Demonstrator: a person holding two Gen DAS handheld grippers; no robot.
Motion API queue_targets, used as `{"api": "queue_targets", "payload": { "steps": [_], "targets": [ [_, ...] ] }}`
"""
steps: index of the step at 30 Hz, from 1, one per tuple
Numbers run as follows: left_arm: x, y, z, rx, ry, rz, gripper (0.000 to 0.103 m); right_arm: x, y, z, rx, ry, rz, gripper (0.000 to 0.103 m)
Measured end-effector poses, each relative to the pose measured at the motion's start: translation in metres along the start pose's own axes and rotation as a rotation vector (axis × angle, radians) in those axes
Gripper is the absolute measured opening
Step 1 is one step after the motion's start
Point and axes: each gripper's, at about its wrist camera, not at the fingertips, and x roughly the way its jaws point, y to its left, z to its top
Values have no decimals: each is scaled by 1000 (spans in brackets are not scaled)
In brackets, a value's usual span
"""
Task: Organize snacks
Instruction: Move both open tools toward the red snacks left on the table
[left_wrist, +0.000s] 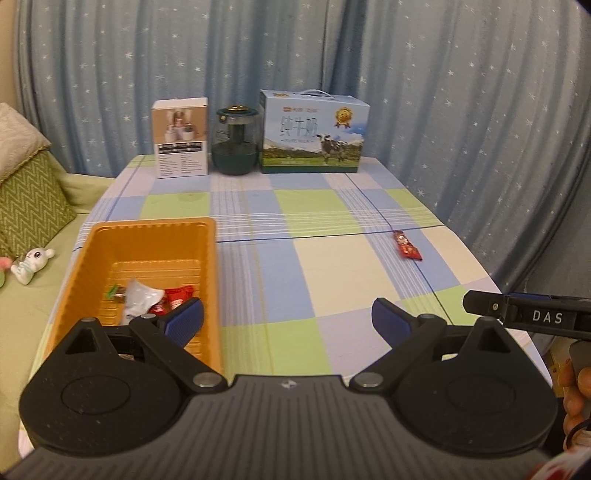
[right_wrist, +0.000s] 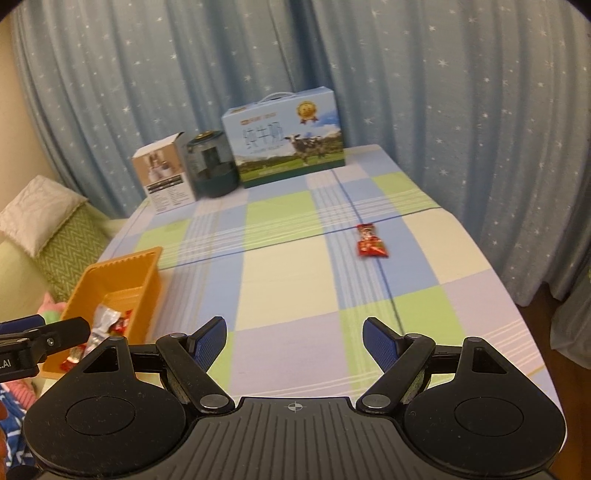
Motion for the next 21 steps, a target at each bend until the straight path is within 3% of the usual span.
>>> {"api": "queue_targets", "payload": {
  "steps": [12,21],
  "targets": [
    [59,-37,17,30,21,-57,97,30,-64,21,1,-53,-68,81],
    [127,-56,28,55,42,-65,97,94,-99,43,-19,-66,-46,80]
  ]
}}
